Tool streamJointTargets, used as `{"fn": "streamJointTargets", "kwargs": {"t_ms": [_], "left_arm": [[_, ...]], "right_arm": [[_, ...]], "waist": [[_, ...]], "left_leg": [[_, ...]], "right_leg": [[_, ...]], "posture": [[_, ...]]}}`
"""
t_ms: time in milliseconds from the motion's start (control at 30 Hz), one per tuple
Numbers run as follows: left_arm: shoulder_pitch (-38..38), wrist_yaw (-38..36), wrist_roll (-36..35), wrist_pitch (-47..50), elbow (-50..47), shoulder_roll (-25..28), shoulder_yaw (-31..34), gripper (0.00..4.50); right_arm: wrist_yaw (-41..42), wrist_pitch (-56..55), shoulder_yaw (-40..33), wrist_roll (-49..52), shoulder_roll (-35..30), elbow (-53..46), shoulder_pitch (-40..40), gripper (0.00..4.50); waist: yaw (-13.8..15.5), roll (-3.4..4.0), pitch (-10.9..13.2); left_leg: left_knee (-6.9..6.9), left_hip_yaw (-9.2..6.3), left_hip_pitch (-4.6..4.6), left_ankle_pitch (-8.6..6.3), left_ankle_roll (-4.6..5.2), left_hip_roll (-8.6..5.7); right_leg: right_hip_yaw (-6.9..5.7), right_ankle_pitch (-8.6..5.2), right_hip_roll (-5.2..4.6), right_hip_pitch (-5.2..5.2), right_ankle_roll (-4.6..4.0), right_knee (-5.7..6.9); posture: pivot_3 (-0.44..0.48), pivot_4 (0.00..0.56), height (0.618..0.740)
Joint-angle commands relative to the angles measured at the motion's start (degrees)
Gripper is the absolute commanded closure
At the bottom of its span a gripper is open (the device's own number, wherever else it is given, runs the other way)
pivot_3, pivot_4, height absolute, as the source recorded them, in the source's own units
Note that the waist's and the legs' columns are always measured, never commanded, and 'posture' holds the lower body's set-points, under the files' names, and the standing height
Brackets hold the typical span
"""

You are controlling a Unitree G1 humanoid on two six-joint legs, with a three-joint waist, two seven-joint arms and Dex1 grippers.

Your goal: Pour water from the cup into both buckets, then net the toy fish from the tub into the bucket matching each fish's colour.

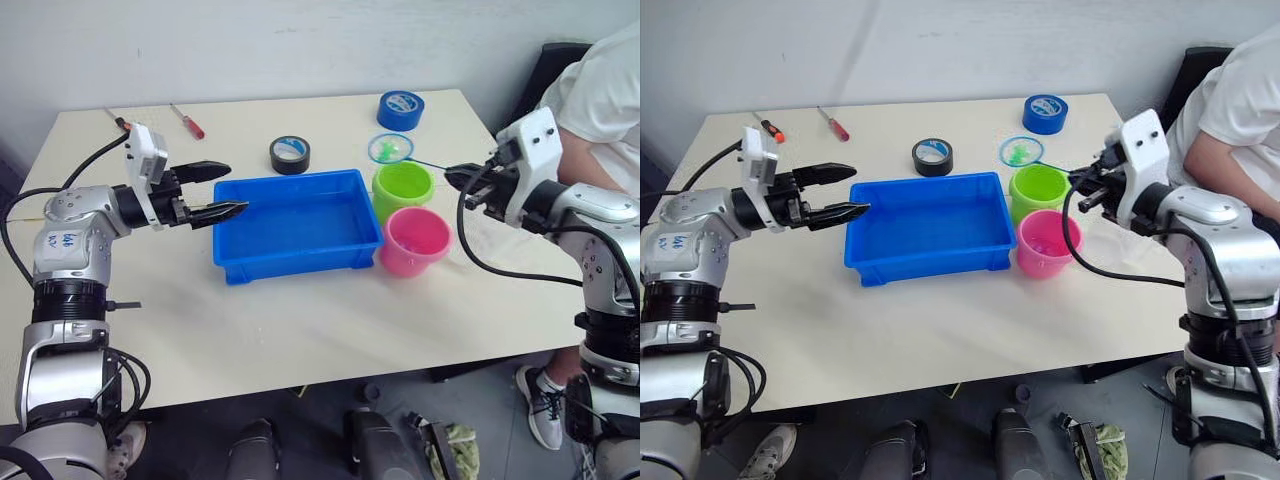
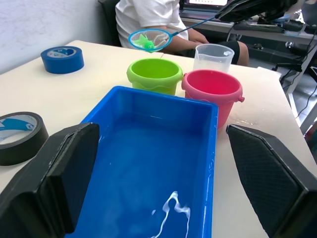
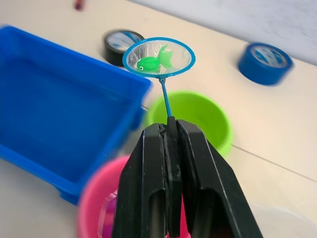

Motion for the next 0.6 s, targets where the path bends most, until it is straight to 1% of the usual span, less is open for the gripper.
{"fn": "streamJointTargets", "kwargs": {"t_ms": [33,233,467,600], "left_arm": [[-1.7,-0.9,0.4,-1.3,0.2,0.2,0.3,0.03],[-1.9,-1.5,0.9,-1.4,0.8,0.1,0.4,0.03],[-1.4,-1.5,0.9,-1.2,0.4,0.3,0.6,0.03],[-1.4,-1.4,0.9,-1.1,0.3,0.3,0.6,0.03]], "right_arm": [[-0.5,-8.4,3.1,-5.4,-2.9,1.5,1.1,4.5],[-2.0,-24.3,12.8,-18.7,-6.8,5.4,2.8,4.5],[-4.8,-39.0,18.5,-32.0,-11.3,7.7,4.2,4.5],[-9.8,-46.0,20.1,-41.2,-13.7,9.3,3.8,4.5]], "waist": [[-0.2,0.0,0.0],[-0.2,0.02,0.0],[-0.1,0.02,0.0],[-0.1,0.02,0.0]], "left_leg": [[0.0,0.01,0.0,0.0,0.0,0.0],[0.0,0.04,0.03,0.0,-0.01,0.02],[0.06,0.05,0.0,0.0,-0.01,0.0],[0.07,0.05,0.02,0.01,-0.02,0.0]], "right_leg": [[0.02,0.0,0.0,0.0,0.0,0.0],[0.06,0.0,0.04,-0.02,0.01,0.04],[0.08,0.01,0.02,-0.01,0.02,0.01],[0.07,0.01,0.02,0.0,0.02,0.03]], "posture": [[0.0,0.15,0.731],[0.0,0.15,0.731],[0.0,0.15,0.731],[0.0,0.15,0.731]]}}
